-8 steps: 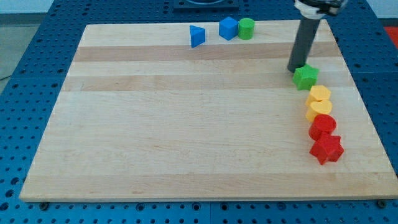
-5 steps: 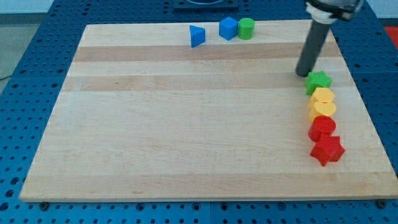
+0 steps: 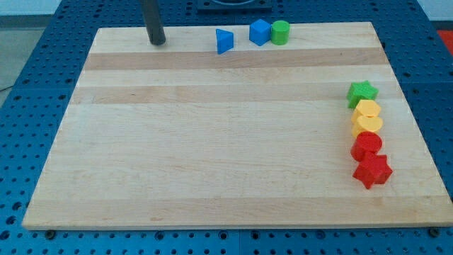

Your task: Move the blue triangle towards the top right

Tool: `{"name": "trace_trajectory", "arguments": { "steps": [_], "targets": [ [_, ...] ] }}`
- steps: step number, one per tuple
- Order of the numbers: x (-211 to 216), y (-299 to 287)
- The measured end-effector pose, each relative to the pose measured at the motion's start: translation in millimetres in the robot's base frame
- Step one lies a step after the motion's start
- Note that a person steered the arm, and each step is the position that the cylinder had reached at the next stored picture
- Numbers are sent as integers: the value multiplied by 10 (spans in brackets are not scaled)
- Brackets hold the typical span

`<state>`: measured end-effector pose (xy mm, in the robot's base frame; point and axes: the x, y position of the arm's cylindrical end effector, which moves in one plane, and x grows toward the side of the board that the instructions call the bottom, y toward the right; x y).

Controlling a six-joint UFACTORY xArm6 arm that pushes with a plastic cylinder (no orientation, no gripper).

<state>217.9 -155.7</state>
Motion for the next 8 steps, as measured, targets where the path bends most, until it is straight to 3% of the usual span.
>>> {"name": "trace_trajectory", "arguments": {
  "steps": [1, 4, 5, 7, 8],
  "targets": [
    [18, 524],
    [681, 2492],
    [759, 2455],
    [906, 2965],
    [797, 2483]
  ]
}}
